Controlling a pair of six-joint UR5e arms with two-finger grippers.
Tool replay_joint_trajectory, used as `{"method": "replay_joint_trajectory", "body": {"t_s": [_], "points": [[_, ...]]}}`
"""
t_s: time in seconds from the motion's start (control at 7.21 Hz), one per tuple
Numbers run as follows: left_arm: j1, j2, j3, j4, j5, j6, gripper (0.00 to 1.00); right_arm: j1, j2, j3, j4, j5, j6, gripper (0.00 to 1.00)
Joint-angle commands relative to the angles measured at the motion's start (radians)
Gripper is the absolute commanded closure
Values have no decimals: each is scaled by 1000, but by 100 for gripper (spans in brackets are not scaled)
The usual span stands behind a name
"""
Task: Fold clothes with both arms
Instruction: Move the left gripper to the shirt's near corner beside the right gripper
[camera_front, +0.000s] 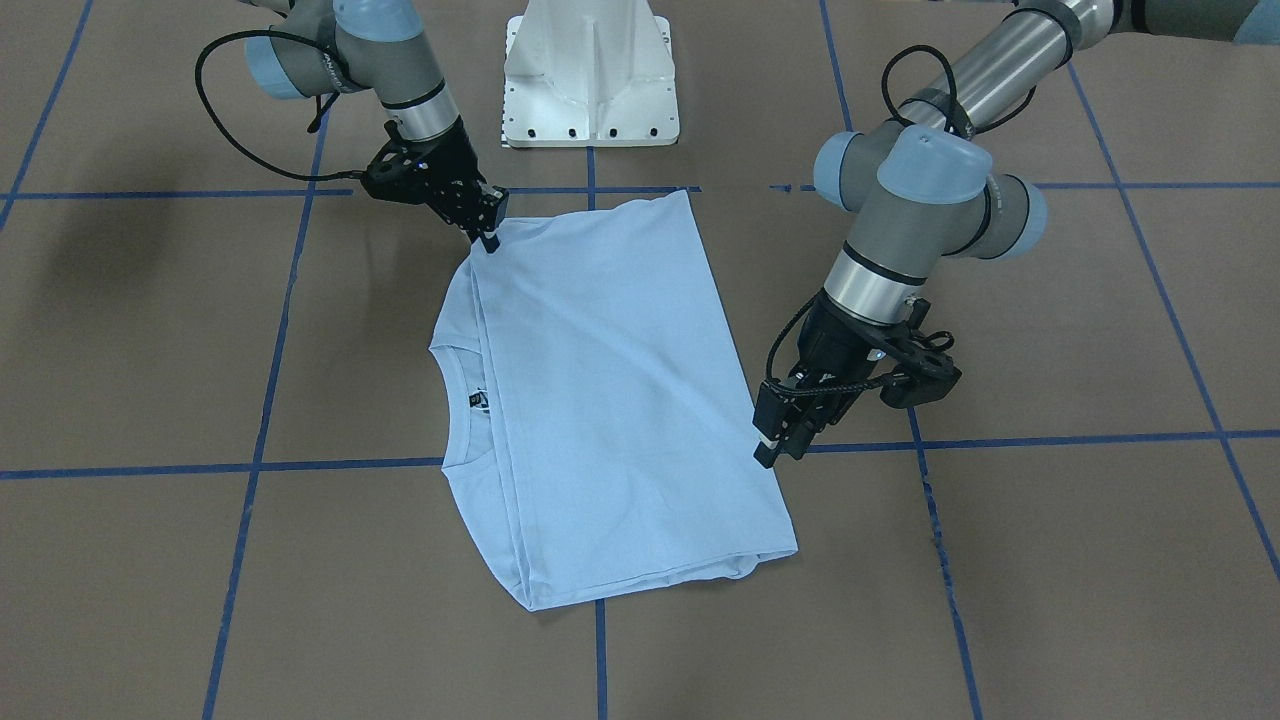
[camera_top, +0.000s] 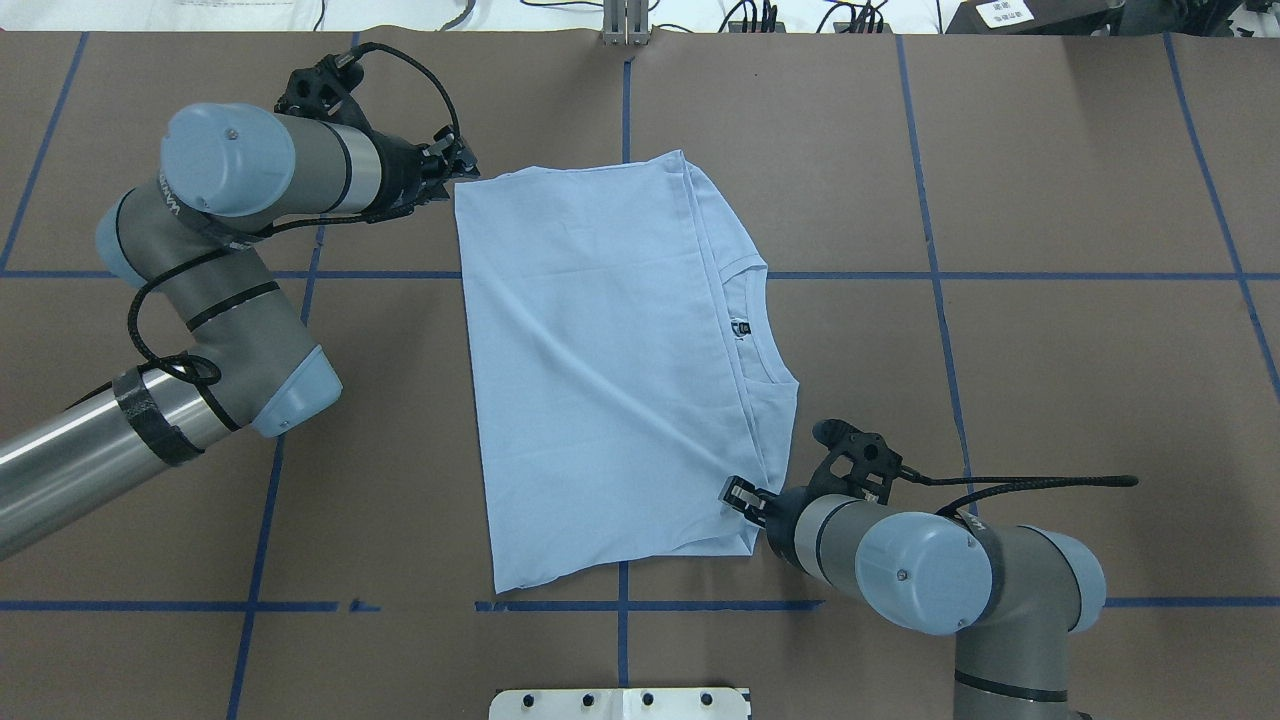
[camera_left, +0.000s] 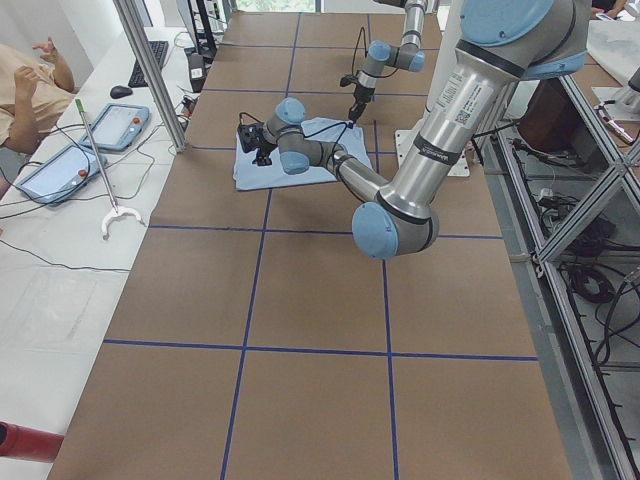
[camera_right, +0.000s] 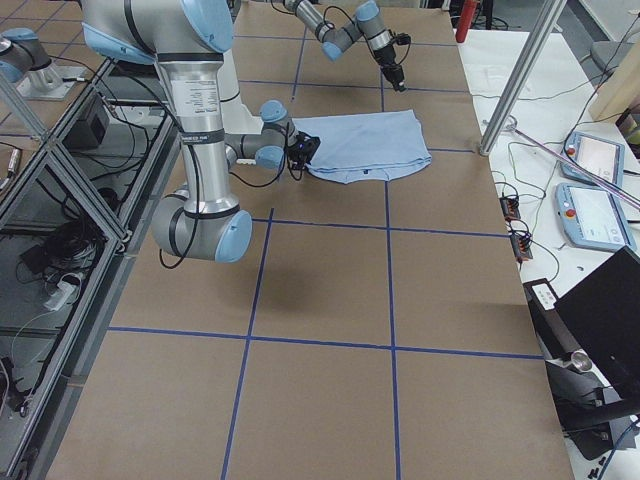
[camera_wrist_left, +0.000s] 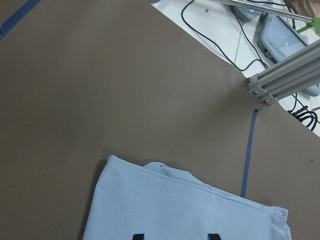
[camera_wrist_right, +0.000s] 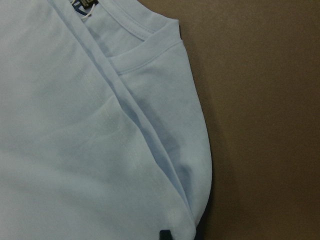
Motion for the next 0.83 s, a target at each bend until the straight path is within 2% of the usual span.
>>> {"method": "replay_joint_trajectory", "body": {"t_s": [0.0,0.14,0.28,0.55,0.69], "points": [[1,8,-24,0,-1,-5,48,0,0,8,1,-1,1,100],[4,14,-37,0,-2,-10,48,0,-2,29,0,-3,1,100],[48,28,-94,3,-22,-50,48,-4,-6,55,0,-9,3,100],[209,126,-293,14,-28,-172,31,-52,-6,72,0,-52,65,100],[275,189,-338,15,-27,-220,23,-67,-8,91,0,-59,73,100]]}}
